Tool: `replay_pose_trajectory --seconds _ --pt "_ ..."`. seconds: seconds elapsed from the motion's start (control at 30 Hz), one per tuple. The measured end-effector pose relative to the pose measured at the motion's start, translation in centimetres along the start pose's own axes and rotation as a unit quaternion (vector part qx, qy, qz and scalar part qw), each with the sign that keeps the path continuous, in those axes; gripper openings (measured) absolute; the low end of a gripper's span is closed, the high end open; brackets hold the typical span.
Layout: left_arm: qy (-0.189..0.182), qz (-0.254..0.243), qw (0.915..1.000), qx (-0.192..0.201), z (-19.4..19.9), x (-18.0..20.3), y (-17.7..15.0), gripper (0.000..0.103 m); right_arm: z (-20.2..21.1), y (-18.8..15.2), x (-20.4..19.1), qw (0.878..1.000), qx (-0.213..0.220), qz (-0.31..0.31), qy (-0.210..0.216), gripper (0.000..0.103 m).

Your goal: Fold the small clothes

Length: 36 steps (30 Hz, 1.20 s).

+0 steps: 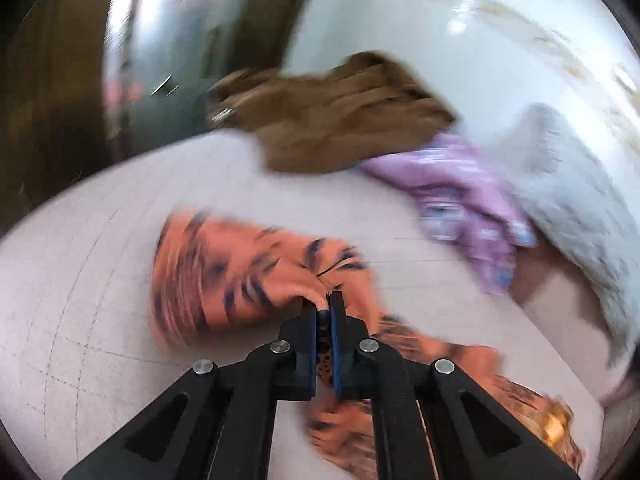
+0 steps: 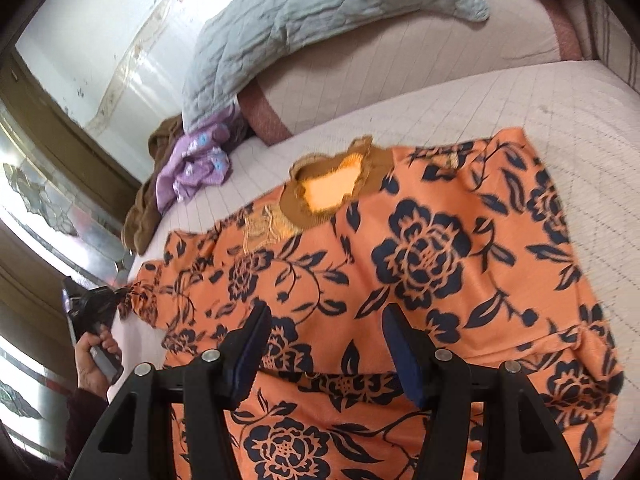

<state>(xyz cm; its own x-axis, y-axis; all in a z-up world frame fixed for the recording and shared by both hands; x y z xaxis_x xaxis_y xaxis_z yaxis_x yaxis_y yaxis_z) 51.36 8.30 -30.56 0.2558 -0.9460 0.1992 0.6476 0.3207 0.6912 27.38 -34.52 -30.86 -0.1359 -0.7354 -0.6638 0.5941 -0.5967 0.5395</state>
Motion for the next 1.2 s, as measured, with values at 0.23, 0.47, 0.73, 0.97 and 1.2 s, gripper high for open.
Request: replay_pose_trajectory --seconds 0.23,0.47,0.73,0.97,1.2 --pt "-0.112 -0.196 0.9719 0.066 12.6 16.9 -6.7 0.005 2.9 2.4 0.9 0.998 0.050 -0.027 0.005 0.062" --pt "-0.159 -0.441 0.8833 0.018 18.2 27.3 -24.5 0.021 6.9 5.3 3.8 0.992 0.110 -0.054 -0.017 0.062" --pt "-0.076 -0.419 0.9048 -0.007 17.2 18.9 -24.7 0.057 7.5 6.2 5.8 0.991 0.110 -0.079 -0.016 0.073" --pt "-0.001 -0.245 0.9695 -0.016 12.1 10.9 -15.7 0.061 3.6 4.0 1.9 0.998 0.056 -0.017 -0.010 0.073" --pt "0.056 -0.230 0.9701 -0.052 6.1 10.1 -14.8 0.061 -1.0 1.2 -4.4 0.991 0.001 0.126 -0.035 0.073"
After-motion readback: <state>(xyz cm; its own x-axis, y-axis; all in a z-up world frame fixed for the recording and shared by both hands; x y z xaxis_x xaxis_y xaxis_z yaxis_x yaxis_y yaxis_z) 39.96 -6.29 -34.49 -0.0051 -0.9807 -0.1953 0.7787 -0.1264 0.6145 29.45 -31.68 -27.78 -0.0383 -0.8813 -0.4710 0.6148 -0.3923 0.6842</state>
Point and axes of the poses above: each gripper's, at about its wrist camera, not at the fingertips, and z roughly against the way its jaws point, x to its right, y to its top, the point moved 9 cm from there along -z, roughly the way its jaws point, and after that the axes turned 10 degrees about y, right-handed, at the moved point
